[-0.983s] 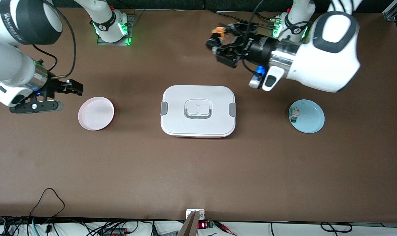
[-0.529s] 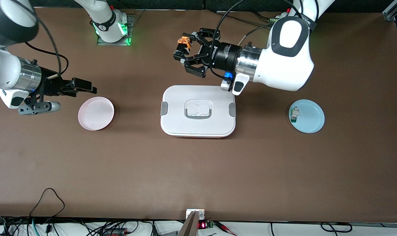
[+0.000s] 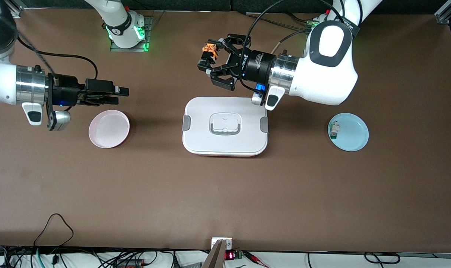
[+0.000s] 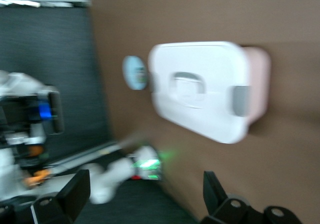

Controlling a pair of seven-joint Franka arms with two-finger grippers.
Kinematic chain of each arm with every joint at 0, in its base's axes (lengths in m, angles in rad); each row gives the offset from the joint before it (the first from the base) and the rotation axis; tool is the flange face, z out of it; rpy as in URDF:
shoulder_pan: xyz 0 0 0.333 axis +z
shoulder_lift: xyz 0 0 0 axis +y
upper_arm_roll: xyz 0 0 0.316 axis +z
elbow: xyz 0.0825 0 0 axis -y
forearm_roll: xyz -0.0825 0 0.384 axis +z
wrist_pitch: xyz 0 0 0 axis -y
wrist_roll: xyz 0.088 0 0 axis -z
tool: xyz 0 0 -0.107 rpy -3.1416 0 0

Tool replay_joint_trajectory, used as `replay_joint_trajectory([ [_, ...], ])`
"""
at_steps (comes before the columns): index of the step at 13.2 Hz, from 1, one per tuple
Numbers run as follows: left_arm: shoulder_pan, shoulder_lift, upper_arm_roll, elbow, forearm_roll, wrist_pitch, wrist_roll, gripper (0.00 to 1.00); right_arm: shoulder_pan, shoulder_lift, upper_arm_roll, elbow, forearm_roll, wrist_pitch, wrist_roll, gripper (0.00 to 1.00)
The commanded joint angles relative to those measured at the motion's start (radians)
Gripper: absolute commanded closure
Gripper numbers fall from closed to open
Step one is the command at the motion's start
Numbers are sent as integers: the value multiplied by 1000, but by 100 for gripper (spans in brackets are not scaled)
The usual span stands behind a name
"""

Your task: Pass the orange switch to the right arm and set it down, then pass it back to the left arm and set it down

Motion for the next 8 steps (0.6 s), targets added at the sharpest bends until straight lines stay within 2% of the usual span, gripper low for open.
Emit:
replay_joint_trajectory([
  [1, 8, 9, 3, 27, -29, 0, -24, 96, -5, -8, 6, -86, 139, 37, -103, 0],
  [3, 13, 10, 3, 30, -30, -2, -29, 96, 19, -10, 9, -92, 164, 70, -139, 0],
  [8, 16, 10, 3, 30, -23, -7, -29, 96, 93, -28, 11, -93, 373, 87, -212, 0],
])
